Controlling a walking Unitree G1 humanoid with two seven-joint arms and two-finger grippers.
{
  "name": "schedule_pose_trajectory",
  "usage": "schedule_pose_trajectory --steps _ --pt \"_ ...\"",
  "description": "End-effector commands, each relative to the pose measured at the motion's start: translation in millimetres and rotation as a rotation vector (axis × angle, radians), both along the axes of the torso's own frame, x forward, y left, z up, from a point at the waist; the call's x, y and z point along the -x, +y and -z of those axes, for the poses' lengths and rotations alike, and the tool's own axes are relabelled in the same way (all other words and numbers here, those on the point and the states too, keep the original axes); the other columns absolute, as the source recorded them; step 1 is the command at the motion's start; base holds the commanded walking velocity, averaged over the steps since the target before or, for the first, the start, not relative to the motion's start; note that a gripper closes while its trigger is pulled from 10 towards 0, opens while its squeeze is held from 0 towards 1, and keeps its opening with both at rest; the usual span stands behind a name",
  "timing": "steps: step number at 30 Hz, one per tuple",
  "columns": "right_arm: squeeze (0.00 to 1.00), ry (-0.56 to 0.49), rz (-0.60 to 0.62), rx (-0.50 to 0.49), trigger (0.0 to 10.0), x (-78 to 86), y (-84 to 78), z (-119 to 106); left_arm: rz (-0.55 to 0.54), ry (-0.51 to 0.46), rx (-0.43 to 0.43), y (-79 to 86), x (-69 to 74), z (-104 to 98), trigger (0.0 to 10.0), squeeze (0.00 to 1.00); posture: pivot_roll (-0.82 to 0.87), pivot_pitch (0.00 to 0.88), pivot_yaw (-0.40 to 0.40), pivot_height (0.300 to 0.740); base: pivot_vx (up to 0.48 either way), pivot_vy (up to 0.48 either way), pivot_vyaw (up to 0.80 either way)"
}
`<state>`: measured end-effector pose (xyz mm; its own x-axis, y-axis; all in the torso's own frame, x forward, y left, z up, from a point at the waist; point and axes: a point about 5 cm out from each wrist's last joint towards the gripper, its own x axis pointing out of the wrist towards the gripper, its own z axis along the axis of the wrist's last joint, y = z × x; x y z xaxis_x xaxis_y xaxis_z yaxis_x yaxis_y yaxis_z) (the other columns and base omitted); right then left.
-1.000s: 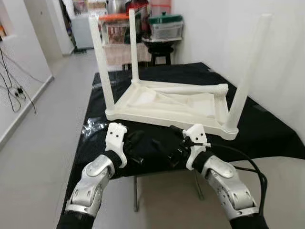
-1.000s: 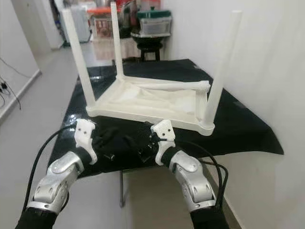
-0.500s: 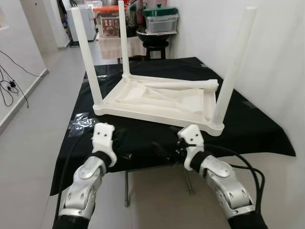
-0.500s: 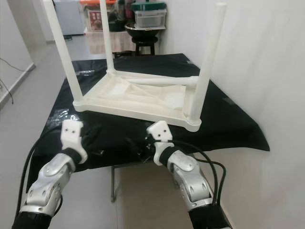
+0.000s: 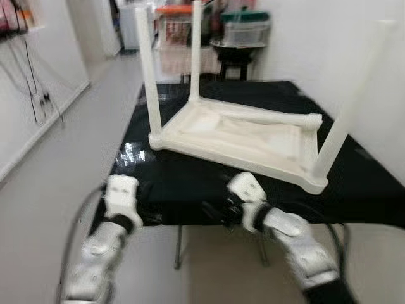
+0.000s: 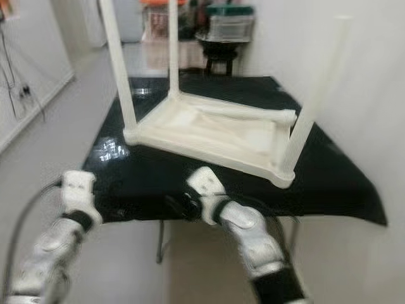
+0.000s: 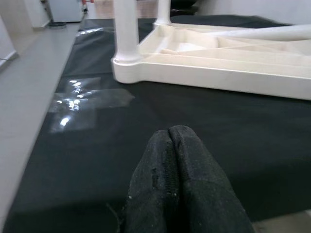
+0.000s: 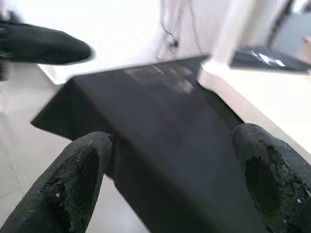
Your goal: Building children table
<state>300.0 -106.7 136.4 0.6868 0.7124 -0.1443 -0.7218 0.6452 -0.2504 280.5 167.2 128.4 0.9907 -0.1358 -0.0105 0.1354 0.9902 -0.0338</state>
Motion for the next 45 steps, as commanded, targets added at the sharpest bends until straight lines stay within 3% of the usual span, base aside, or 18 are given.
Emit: schedule_pose_trajectory --steps 1,6,14,25,26,28,29,33,35,45 --pt "0.00 -0.007 0.005 0.028 10.0 0.2 -5.9 1.3 0.027 0.000 0.005 -6.5 -1.1 -2.3 10.0 0.00 -0.08 0.007 -0.014 0.740 0.304 0.000 0.80" --pt "0.00 -0.003 -0.005 0.014 10.0 0.0 -4.5 0.5 0.032 0.006 0.000 -7.8 -0.7 -3.3 10.0 0.00 -0.08 0.009 -0.013 0.740 0.308 0.000 0.32" --pt "0.00 0.098 -0.103 0.143 10.0 3.4 -3.2 9.1 0.083 0.012 -0.018 -13.3 1.4 -5.1 10.0 0.00 -0.07 0.012 -0.017 0.740 0.304 0.000 0.00" --pt "0.00 0.120 -0.134 0.241 10.0 -2.9 -8.8 5.3 0.110 0.015 -0.029 -16.6 2.8 -5.5 10.0 0.00 -0.07 0.011 -0.022 0.740 0.027 0.000 0.00" --pt "0.00 0.135 -0.133 0.309 10.0 -9.7 -6.2 4.9 0.095 0.012 -0.033 -16.1 3.8 -6.4 10.0 0.00 -0.06 0.020 -0.033 0.740 0.000 0.000 0.00" --pt "0.00 0.144 -0.122 0.348 10.0 -14.7 -4.0 4.6 0.083 0.009 -0.036 -15.6 4.4 -6.9 10.0 0.00 -0.06 0.020 -0.033 0.740 0.000 0.000 0.00" --pt "0.00 0.174 -0.097 0.401 10.0 -30.4 7.9 3.2 0.008 0.001 -0.057 -8.5 4.3 -8.6 10.0 0.00 -0.04 0.029 -0.041 0.740 0.000 0.000 0.00" --pt "0.00 0.189 -0.092 0.389 10.0 -40.5 19.4 -0.7 -0.061 0.008 -0.071 -1.9 7.1 -9.0 10.0 0.00 -0.02 0.049 -0.046 0.740 0.000 0.000 0.00" --pt "0.00 0.207 -0.055 0.378 10.0 -51.4 27.9 -3.8 -0.094 0.018 -0.086 0.9 14.2 -9.0 10.0 0.00 0.00 0.100 -0.059 0.740 0.000 0.000 0.00" --pt "0.00 0.225 -0.057 0.350 10.0 -63.5 50.5 -20.9 -0.094 0.007 -0.111 -1.8 33.9 -15.2 10.0 0.00 0.04 0.194 -0.087 0.740 0.000 0.000 0.00"
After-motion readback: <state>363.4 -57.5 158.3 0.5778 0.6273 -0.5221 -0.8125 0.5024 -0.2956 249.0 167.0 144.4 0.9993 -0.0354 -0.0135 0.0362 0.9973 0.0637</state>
